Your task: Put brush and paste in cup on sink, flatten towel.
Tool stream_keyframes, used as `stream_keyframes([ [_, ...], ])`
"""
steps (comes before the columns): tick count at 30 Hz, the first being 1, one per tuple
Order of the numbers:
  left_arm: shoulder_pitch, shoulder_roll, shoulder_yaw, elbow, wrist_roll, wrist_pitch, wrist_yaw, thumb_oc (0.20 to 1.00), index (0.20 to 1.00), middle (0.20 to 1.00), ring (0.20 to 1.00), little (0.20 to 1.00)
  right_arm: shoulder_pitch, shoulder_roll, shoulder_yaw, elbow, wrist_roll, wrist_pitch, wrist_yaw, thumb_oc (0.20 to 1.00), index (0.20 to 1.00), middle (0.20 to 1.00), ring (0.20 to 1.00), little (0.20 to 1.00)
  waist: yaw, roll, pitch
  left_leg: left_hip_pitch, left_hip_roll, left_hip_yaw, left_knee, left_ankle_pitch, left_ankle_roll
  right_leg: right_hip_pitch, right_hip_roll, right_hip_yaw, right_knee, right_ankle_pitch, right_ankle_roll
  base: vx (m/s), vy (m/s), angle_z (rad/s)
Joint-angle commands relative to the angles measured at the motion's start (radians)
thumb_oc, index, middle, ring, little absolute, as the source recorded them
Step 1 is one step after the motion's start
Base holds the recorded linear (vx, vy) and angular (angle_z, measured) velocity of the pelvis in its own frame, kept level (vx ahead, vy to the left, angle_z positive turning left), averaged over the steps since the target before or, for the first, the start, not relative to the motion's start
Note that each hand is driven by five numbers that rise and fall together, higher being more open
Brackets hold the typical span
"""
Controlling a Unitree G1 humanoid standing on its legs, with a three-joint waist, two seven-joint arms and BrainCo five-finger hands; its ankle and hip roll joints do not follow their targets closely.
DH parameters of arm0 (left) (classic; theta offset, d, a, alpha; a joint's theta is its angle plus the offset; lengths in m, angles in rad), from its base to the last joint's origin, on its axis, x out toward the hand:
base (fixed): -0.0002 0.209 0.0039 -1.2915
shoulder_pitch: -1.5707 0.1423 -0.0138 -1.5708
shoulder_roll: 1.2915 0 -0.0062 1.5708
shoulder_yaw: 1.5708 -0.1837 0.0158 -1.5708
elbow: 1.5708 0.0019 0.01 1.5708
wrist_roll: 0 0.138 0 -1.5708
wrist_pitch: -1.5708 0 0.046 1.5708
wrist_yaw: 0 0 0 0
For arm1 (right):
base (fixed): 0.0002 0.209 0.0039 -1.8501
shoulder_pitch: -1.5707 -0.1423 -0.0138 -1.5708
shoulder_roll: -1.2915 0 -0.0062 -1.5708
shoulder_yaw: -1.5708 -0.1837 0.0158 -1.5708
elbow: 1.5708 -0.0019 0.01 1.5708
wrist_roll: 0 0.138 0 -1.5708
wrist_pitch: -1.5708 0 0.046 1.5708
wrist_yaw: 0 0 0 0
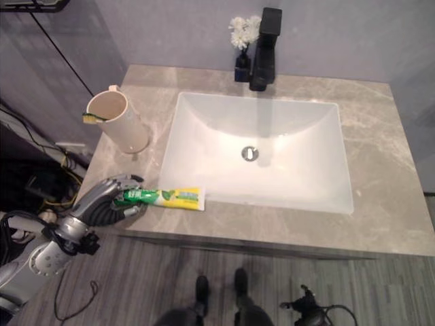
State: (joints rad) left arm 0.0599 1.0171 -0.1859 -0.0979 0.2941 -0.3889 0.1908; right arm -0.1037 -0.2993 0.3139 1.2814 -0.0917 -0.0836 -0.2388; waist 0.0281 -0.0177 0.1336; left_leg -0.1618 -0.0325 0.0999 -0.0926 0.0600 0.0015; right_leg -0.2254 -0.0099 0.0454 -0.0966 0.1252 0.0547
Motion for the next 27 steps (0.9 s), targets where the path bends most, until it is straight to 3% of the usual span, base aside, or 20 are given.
stream_keyframes([
  [1,0.054,0.038,-0.117,0.015,0.075,-0.006,-0.067,0.2,0.2,0.2,0.2,0.2,-0.01,0.007,0.0,0.049,0.018,0.008,-0.031,1.0,1.0,1.0,1.0,1.0,-0.024,-0.01,-0.032,0.044,0.075,-0.066,0.005,-0.046,-0.07,0.01,-0.105,0.029,0.009,-0.02,0.109,0.0,0.0,0.0],
  [7,0.041,0.036,-0.099,-0.002,0.091,-0.006,-0.058,0.2,0.2,0.2,0.2,0.2,0.02,-0.006,-0.102,0.101,0.1,0.015,-0.035,1.0,1.0,1.0,1.0,1.0,-0.029,-0.009,-0.052,0.062,0.077,-0.065,0.005,-0.052,-0.073,0.033,-0.108,0.022,0.009,-0.024,0.11,0.0,0.0,0.0],
  [8,0.025,0.041,-0.067,-0.012,0.113,-0.004,-0.038,0.2,0.2,0.2,0.2,0.2,0.052,-0.033,-0.224,0.15,0.214,0.017,-0.032,1.0,1.0,1.0,1.0,1.0,-0.037,-0.013,-0.073,0.078,0.08,-0.069,0.005,-0.057,-0.075,0.052,-0.109,0.014,0.009,-0.028,0.112,0.0,0.0,0.0],
  [11,0.006,0.049,-0.028,-0.04,0.127,-0.001,-0.022,0.2,0.2,0.2,0.2,0.2,0.077,-0.067,-0.302,0.176,0.27,0.018,-0.028,1.0,1.0,1.0,1.0,1.0,-0.04,-0.018,-0.085,0.091,0.084,-0.074,0.005,-0.062,-0.077,0.067,-0.109,0.007,0.009,-0.033,0.113,0.02,-0.025,0.01],
  [18,-0.151,0.021,0.01,-0.038,0.173,0.024,0.113,0.2,0.2,0.2,0.2,0.2,0.054,-0.306,-0.524,0.144,0.476,-0.019,-0.088,1.0,1.0,1.0,1.0,1.0,-0.072,-0.037,-0.132,0.132,0.095,-0.067,0.005,-0.074,-0.084,0.111,-0.105,0.004,0.009,-0.036,0.117,-0.01,-0.017,0.0],
  [20,-0.246,0.008,0.011,-0.043,0.211,0.044,0.172,0.2,0.2,0.2,0.2,0.2,0.022,-0.394,-0.562,0.002,0.511,-0.071,-0.146,1.0,1.0,1.0,1.0,1.0,-0.094,-0.044,-0.159,0.142,0.101,-0.056,0.005,-0.077,-0.087,0.12,-0.101,0.011,0.009,-0.037,0.117,-0.04,-0.011,-0.03],
  [21,-0.274,-0.001,0.023,-0.047,0.235,0.053,0.199,0.2,0.2,0.2,0.2,0.2,0.026,-0.417,-0.574,-0.125,0.48,-0.086,-0.186,1.0,1.0,1.0,1.0,1.0,-0.1,-0.043,-0.161,0.145,0.104,-0.053,0.005,-0.071,-0.088,0.121,-0.099,0.014,0.009,-0.031,0.116,-0.02,-0.008,-0.05],
  [22,-0.274,-0.001,0.023,-0.047,0.236,0.053,0.2,0.2,0.2,0.2,0.2,0.2,0.03,-0.415,-0.577,-0.131,0.477,-0.082,-0.189,1.0,1.0,1.0,1.0,1.0,-0.099,-0.042,-0.163,0.147,0.105,-0.053,0.005,-0.076,-0.087,0.122,-0.099,0.014,0.009,-0.036,0.116,-0.02,-0.004,-0.05],
  [25,-0.361,-0.054,0.088,-0.07,0.33,0.088,0.308,0.2,0.2,0.2,0.2,0.2,0.074,-0.438,-0.643,-0.78,0.251,-0.134,-0.341,1.0,1.0,1.0,1.0,1.0,-0.133,-0.033,-0.188,0.16,0.11,-0.041,0.005,-0.075,-0.086,0.129,-0.096,0.025,0.01,-0.031,0.115,-0.04,-0.009,-0.08],
  [26,-0.365,-0.055,0.085,-0.068,0.332,0.088,0.31,0.2,0.2,0.2,0.2,0.2,0.08,-0.433,-0.649,-0.791,0.246,-0.127,-0.343,1.0,1.0,1.0,1.0,1.0,-0.131,-0.035,-0.187,0.157,0.109,-0.041,0.005,-0.069,-0.086,0.126,-0.096,0.026,0.009,-0.025,0.114,-0.02,0.004,-0.22],
  [27,-0.375,-0.067,0.108,-0.075,0.347,0.097,0.333,0.2,0.2,0.2,0.2,0.2,0.079,-0.45,-0.664,-0.961,0.135,-0.104,-0.366,1.0,1.0,1.0,1.0,1.0,-0.133,-0.033,-0.194,0.16,0.11,-0.036,0.005,-0.071,-0.085,0.128,-0.096,0.029,0.009,-0.026,0.114,0.0,0.004,-0.2],
])
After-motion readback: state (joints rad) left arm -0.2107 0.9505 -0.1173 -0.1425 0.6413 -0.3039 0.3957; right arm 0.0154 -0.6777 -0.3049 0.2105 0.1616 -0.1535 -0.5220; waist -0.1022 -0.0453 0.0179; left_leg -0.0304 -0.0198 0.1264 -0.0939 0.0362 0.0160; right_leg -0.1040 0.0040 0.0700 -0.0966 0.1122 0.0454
